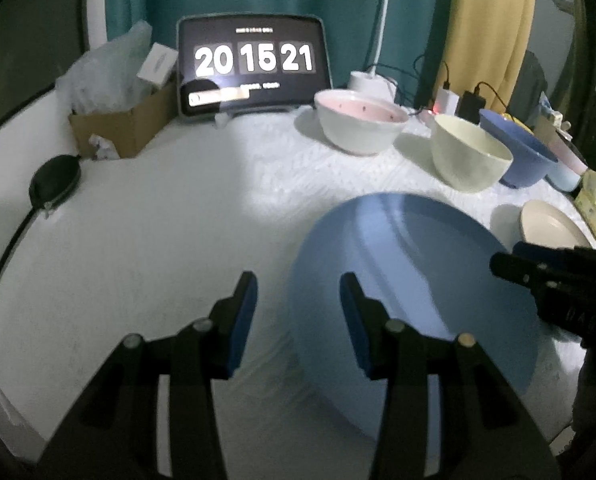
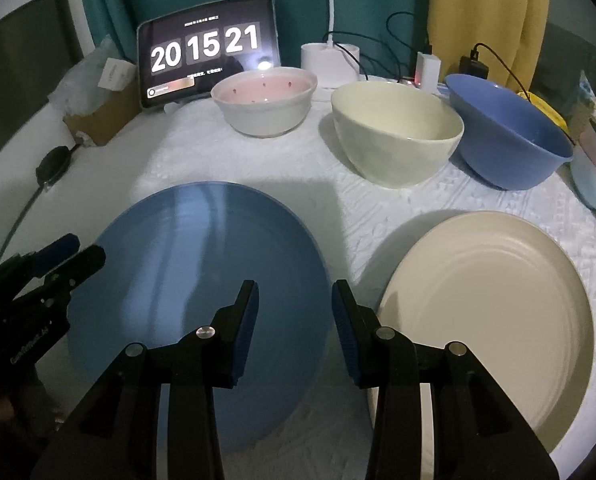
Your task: Organize plates and bowls
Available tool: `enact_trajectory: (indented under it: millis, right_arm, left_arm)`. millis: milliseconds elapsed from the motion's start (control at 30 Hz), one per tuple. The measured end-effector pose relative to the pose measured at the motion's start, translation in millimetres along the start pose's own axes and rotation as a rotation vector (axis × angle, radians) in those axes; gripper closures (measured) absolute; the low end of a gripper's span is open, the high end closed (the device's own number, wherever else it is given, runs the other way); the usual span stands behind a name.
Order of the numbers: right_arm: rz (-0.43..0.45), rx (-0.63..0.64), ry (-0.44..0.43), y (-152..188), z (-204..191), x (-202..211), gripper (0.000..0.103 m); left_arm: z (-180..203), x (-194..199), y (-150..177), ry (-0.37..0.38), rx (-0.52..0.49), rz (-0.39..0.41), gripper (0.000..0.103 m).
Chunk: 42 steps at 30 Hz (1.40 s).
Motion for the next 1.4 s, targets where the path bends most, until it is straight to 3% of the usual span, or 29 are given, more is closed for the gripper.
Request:
enact_trajectory:
  millis: [633,933,1067,1400]
  right_arm:
    - [0.021,0.085,0.085,-2.3,-13.0,-11.3,0.061]
    - [-0.040,0.052,0.062,5.3,-10.4,-26.3,0.061]
    - [-0.038,0.047,0.060,4.7,-7.9,-24.6,0.084]
    - [0.000,0.045,0.044,0.6,-6.5,-7.0,0.087]
  left_arm:
    - [-8.2,-15.0,11.0,0.011,0.000,-0.060,0.056]
    - [-10.0,-13.6,13.6,0.028,0.000,-0.049,0.061]
    - [-2.5,-11.1,15.3,0.062,-0.011,-0.049,0.069]
    - [-0.1,0.4,7.8,0.075,-0.016,-0.020,0.069]
Point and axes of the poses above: each gripper's, at about its wrist camera, not at the fingertips, and x roughly against the way its jaws point, z to its right, y to its underside, the point moved 1 cm from there along -x, roughly the way its jaws point, and after that the axes turned 12 degrees about z, right-handed, at the moved point
